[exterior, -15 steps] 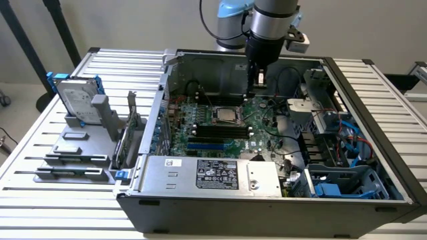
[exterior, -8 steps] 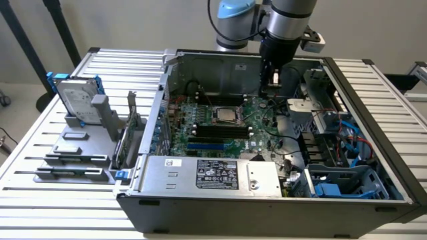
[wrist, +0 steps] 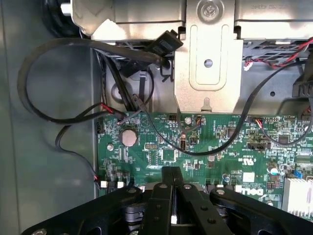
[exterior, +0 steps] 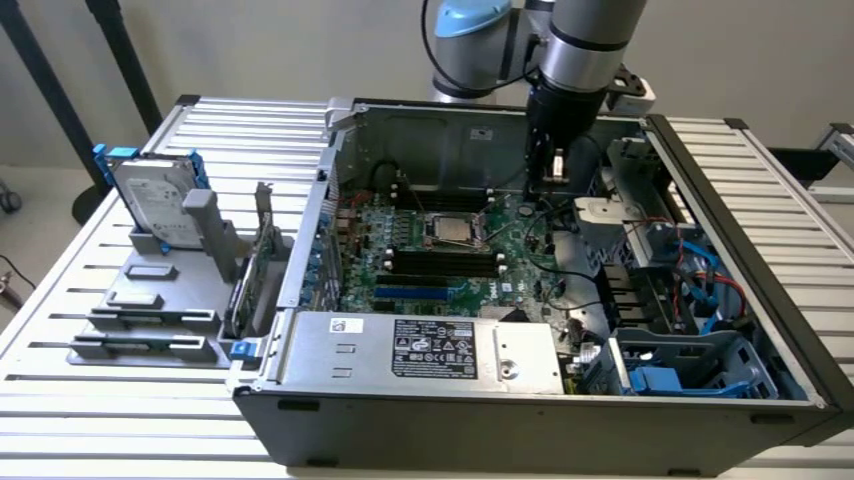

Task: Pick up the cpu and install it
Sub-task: 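Close the cpu cover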

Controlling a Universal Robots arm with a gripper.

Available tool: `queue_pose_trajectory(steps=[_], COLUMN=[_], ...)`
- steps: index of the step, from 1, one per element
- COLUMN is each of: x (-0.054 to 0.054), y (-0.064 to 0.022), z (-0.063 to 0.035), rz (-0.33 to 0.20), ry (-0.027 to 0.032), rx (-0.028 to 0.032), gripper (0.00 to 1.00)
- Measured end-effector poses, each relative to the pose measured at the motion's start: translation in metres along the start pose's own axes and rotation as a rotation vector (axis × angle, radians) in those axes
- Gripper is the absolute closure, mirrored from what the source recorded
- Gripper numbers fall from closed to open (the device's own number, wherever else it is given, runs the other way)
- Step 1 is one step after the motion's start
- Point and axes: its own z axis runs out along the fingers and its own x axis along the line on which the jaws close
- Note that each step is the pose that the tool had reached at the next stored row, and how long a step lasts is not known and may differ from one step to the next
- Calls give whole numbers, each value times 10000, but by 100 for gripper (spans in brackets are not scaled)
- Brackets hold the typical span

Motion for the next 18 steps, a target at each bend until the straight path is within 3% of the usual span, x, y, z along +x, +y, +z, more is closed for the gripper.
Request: queue_pose_trajectory(steps=[7,10,11,14,18], x=[-9,-12,-13,-16,-24], y=[1,0,0,0,0], z=[126,164,167,167,159], rz=[-6,0,5,30,50], ry=[-1,-1,-3,-9,-16], rx=[4,68,137,472,753], gripper=[89,89,89,89,89])
